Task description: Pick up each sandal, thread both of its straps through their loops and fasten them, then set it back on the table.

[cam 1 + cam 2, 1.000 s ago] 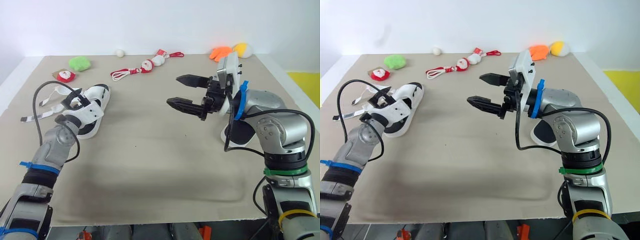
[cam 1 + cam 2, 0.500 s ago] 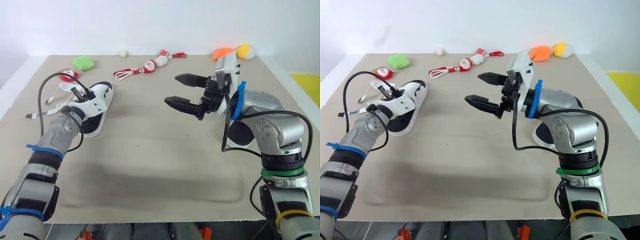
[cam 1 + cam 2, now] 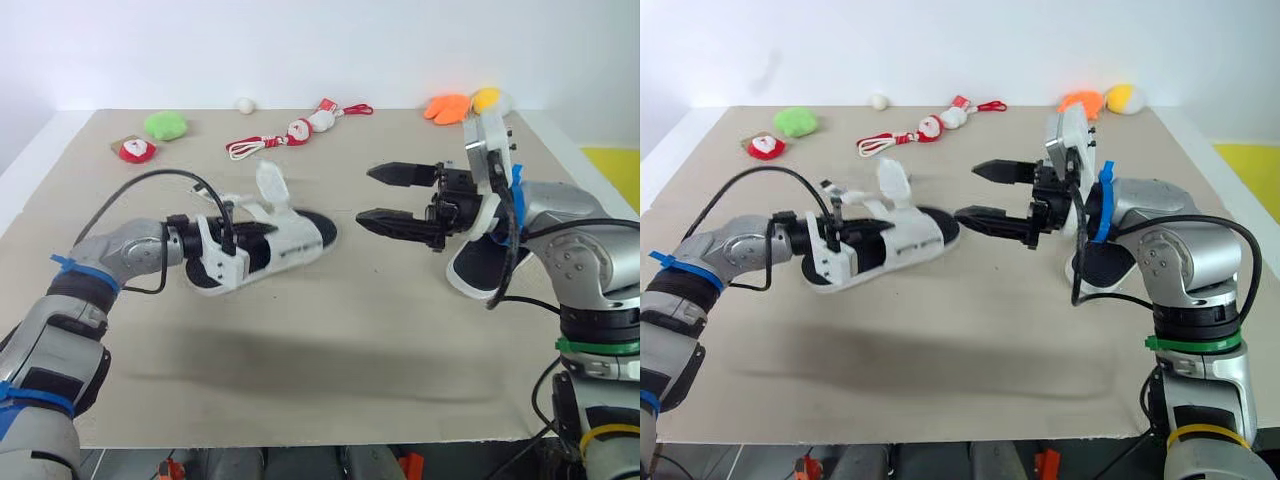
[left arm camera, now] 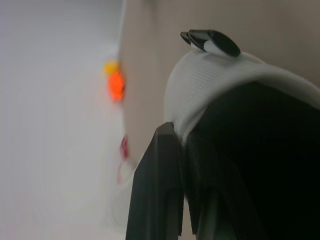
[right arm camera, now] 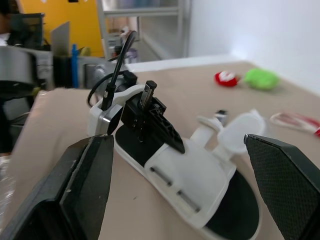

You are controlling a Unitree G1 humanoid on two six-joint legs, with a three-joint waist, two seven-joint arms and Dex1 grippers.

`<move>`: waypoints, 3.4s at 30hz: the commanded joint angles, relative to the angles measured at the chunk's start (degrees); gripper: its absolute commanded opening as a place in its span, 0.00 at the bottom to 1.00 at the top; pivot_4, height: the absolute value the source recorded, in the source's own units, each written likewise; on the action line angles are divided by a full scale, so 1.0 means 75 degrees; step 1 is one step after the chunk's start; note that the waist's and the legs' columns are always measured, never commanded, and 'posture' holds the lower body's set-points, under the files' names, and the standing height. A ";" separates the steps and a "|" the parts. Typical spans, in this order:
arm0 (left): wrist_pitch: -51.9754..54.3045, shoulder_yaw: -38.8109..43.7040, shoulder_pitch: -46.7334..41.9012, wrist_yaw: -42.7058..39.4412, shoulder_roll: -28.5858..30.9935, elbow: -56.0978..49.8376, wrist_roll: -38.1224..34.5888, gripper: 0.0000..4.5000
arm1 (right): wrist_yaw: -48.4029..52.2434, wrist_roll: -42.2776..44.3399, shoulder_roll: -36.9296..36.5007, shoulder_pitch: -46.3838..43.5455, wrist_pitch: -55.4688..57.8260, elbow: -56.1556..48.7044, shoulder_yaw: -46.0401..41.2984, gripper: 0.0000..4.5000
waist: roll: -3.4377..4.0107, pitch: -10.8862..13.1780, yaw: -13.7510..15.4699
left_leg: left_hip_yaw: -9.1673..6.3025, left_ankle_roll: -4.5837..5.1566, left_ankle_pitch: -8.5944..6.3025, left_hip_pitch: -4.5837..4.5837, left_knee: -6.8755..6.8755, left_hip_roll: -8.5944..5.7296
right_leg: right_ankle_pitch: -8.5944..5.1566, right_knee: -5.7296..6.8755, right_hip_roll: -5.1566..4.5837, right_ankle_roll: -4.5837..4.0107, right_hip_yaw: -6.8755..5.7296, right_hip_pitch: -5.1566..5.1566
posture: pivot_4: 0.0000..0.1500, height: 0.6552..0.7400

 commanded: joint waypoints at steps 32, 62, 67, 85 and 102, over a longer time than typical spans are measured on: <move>-0.1433 -0.0362 -0.0546 0.0413 -0.0806 0.0467 0.0803 0.74 | 0.0858 -0.0745 -0.1187 0.1052 -0.0228 -0.0255 0.0160 1.00 | 0.0000 0.0000 -0.0005 | 0.0002 0.0029 0.0039 0.0003 0.0032 -0.0005 | 0.0015 0.0012 0.0000 0.0079 0.0008 0.0009 | 1.00 1.00; 1.3651 0.3398 0.4094 -0.2403 -0.0550 -0.7677 -1.1137 1.00 | -0.1980 -0.3142 0.0398 0.2717 -0.1055 -0.0958 0.1178 0.01 | 0.0001 -0.0001 -0.0014 | 0.0016 0.0025 0.0120 0.0048 0.0036 0.0049 | 0.0030 0.0081 0.0047 0.0031 0.0003 0.0017 | 1.00 1.00; 1.4564 0.3551 0.3876 -0.2192 -0.1003 -0.7651 -1.1107 1.00 | -0.2057 -0.3156 0.0729 0.2607 -0.1068 -0.0837 0.1235 0.01 | 0.0001 -0.0001 -0.0014 | 0.0015 0.0025 0.0120 0.0048 0.0032 0.0049 | 0.0029 0.0080 0.0050 0.0031 0.0003 0.0017 | 1.00 1.00; 1.7335 0.4639 0.2576 -0.0100 -0.2693 -0.6004 -1.1009 1.00 | -0.2382 -0.3906 0.0853 0.2576 -0.0488 -0.0376 0.1998 0.01 | -0.0040 -0.0027 -0.0025 | 0.0014 0.0013 0.0126 0.0154 0.0021 0.0050 | 0.0033 0.0030 0.0051 0.0023 0.0003 0.0126 | 1.00 1.00; 1.8139 0.6750 0.0380 0.0499 -0.3895 -0.2090 -1.1363 1.00 | -0.2471 -0.3957 0.1020 0.2499 -0.0373 -0.0477 0.2084 0.01 | -0.0081 -0.0051 -0.0168 | 0.0015 0.0005 0.0121 0.0146 0.0003 0.0045 | 0.0043 -0.0008 0.0045 0.0040 0.0003 0.0131 | 1.00 1.00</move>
